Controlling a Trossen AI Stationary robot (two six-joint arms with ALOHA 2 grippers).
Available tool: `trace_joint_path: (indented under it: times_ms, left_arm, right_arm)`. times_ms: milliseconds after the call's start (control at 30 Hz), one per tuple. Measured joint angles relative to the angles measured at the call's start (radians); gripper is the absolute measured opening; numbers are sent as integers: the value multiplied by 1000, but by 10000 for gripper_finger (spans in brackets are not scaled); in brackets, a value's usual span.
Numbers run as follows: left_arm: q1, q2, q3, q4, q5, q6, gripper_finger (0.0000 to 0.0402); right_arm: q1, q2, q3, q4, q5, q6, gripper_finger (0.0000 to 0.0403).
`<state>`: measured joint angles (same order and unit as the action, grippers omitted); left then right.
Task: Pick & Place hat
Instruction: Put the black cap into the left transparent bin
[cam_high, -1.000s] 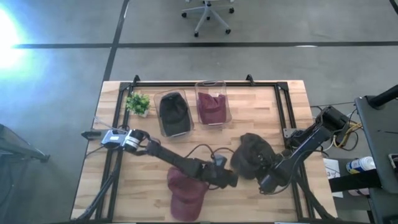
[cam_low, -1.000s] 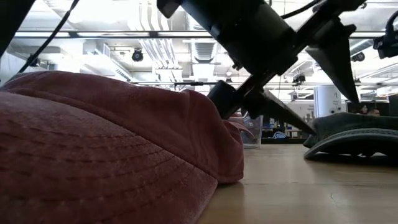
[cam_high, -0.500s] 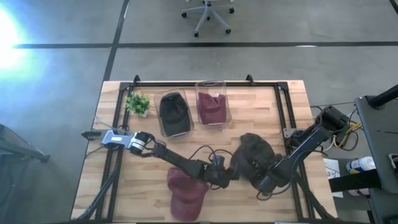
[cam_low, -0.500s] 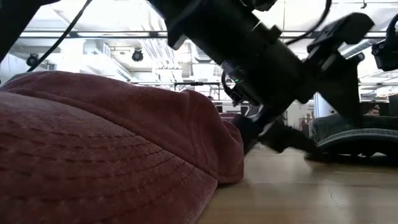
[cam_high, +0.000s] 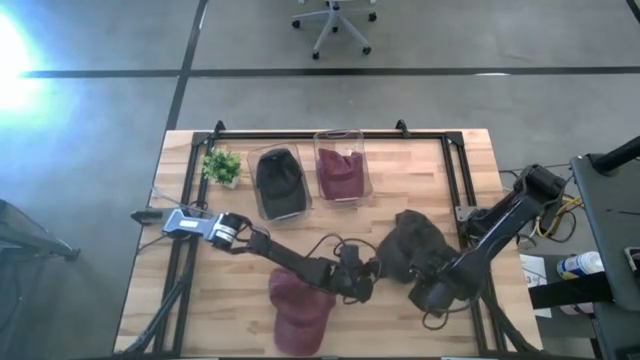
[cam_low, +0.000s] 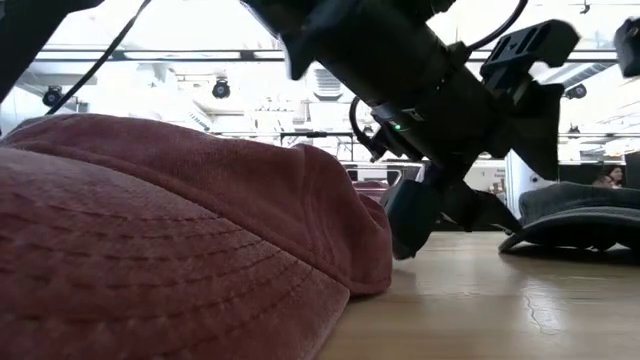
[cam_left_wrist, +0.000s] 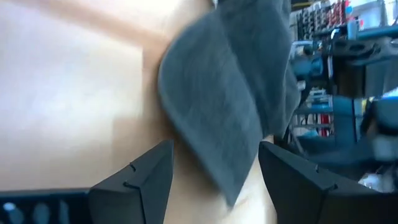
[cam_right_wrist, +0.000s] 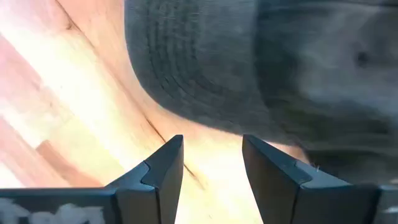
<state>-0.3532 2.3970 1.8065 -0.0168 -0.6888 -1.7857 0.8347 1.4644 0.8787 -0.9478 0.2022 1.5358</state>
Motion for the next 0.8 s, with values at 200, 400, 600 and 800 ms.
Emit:
trace_joint_path:
  times_ms: [200, 400, 600, 800]
  left_arm:
    - [1, 2, 0, -1, 2, -6, 229]
    - [0, 17, 5, 14, 3, -25, 229]
    - [5, 43, 8, 73, 6, -30, 229]
    - [20, 53, 9, 76, 28, -41, 229]
  right_arm:
    - [60, -133, 0, -185, 42, 116, 162]
    - [79, -242, -86, -288, 28, 246, 162]
    - [49, -305, -193, -200, 16, 267, 162]
    - [2, -300, -227, -61, 8, 185, 162]
